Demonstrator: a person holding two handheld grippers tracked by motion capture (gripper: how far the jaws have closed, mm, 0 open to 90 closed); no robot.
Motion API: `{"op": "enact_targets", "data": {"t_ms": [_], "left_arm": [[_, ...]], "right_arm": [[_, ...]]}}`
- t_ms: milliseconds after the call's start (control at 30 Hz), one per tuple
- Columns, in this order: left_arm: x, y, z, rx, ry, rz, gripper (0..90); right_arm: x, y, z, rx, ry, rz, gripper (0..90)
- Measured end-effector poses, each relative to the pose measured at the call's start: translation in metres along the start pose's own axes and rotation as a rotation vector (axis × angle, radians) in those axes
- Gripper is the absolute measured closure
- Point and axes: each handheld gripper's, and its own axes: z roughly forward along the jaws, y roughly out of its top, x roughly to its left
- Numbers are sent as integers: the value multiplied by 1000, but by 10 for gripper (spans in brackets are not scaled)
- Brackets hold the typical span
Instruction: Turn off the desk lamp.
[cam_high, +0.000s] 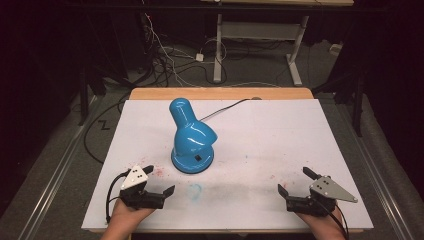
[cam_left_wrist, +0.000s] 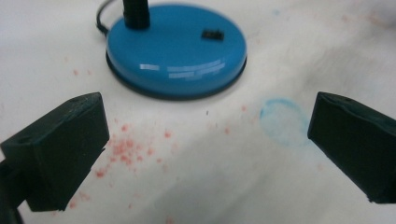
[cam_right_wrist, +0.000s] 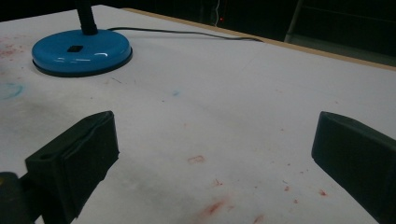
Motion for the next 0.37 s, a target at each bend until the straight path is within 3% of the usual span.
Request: {"op": "enact_targets", "data": {"t_ms": [67,200,367], "left_arm": [[-1,0,0,-3,-8,5,0],[2,-2,6,50,11,18,0],[4,0,3,21,26,7,0]], "right_arm": [[1,0,-1,-3,2,-3,13],[1,-2,2,9,8,-9,13],[1,-2,3,7,5,-2,13]]}}
